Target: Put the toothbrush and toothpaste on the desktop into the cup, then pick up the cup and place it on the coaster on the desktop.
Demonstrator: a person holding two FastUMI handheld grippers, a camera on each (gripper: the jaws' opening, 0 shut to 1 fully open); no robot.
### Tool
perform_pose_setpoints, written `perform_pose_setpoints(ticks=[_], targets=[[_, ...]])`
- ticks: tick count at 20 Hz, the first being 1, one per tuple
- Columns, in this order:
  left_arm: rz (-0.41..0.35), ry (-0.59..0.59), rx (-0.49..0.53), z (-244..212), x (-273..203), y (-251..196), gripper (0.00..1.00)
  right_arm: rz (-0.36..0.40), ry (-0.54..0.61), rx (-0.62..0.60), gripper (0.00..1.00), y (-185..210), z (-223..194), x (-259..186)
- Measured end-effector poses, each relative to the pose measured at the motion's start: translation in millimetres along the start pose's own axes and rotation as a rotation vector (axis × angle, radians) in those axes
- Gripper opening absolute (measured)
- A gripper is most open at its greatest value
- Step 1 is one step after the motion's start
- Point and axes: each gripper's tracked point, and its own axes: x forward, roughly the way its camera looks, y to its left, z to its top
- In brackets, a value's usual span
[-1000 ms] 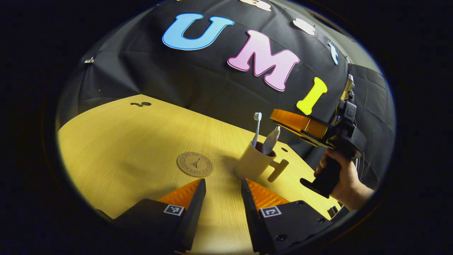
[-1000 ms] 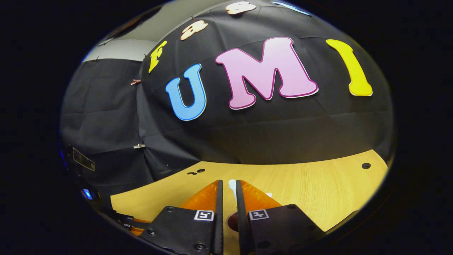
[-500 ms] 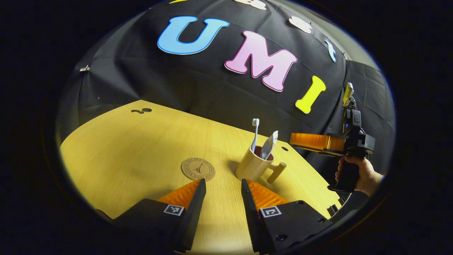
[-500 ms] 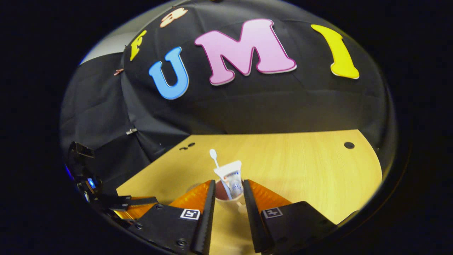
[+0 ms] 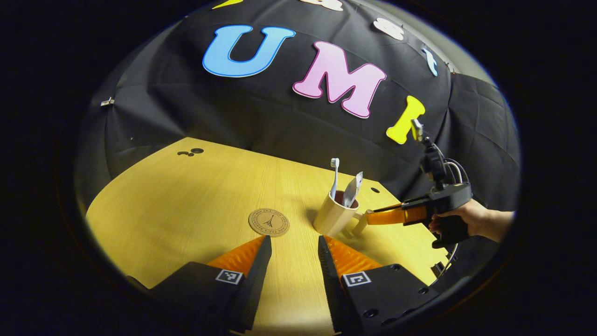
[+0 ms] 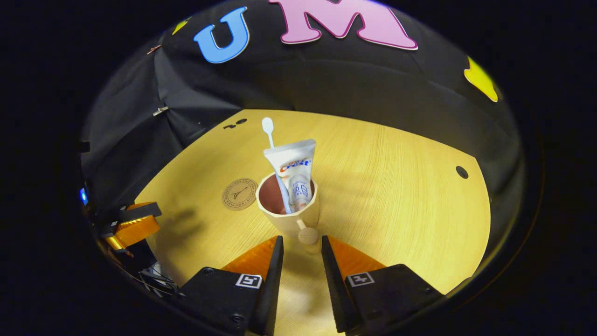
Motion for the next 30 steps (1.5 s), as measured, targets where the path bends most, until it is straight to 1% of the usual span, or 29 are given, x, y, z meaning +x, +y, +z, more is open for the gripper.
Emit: perform_pose_setpoints(ticks=[3, 6, 11, 12, 14, 15, 16, 17, 19, 20, 22, 24, 26, 28, 29, 30], targets=[[0.004, 0.011, -0.009, -3, -10, 2, 0.64, -0.013, 0.062, 0.003, 0.51, -6, -5, 14], [0.01, 0.017, -0.02, -5, -17, 6, 0.63, -0.006, 0.137, -0.035, 0.51, -7, -12, 24], [0.026, 0.014, -0.048, -7, -20, 11, 0.63, 0.002, 0.202, -0.081, 0.51, -3, -11, 42], [0.028, 0.013, -0.053, -7, -20, 11, 0.63, -0.003, 0.22, -0.088, 0.41, -4, -14, 46], [0.032, 0.01, -0.057, -6, -20, 12, 0.63, -0.007, 0.258, -0.094, 0.41, -4, -18, 52], [0.035, 0.01, -0.058, -7, -23, 15, 0.63, -0.005, 0.279, -0.095, 0.51, -4, -21, 55], [0.036, 0.01, -0.062, -8, -24, 17, 0.63, -0.007, 0.295, -0.097, 0.51, -4, -23, 58], [0.039, 0.011, -0.066, -9, -24, 18, 0.63, -0.005, 0.311, -0.1, 0.41, -4, -25, 60], [0.043, 0.014, -0.072, -10, -25, 20, 0.64, -0.005, 0.337, -0.108, 0.41, -4, -27, 61], [0.044, 0.015, -0.073, -10, -25, 21, 0.64, -0.009, 0.35, -0.112, 0.51, -5, -28, 62], [0.046, 0.014, -0.074, -10, -29, 24, 0.63, -0.011, 0.374, -0.11, 0.47, -6, -28, 59], [0.048, 0.012, -0.079, -11, -29, 26, 0.63, -0.017, 0.389, -0.115, 0.46, -7, -28, 62], [0.053, 0.013, -0.087, -12, -31, 29, 0.63, -0.009, 0.408, -0.126, 0.32, -3, -31, 64], [0.056, 0.011, -0.092, -12, -33, 30, 0.64, -0.005, 0.423, -0.129, 0.3, -2, -32, 63], [0.057, 0.012, -0.092, -11, -33, 31, 0.63, -0.007, 0.427, -0.134, 0.35, -2, -32, 62], [0.06, 0.012, -0.091, -11, -34, 32, 0.63, -0.008, 0.43, -0.137, 0.34, -1, -32, 64]])
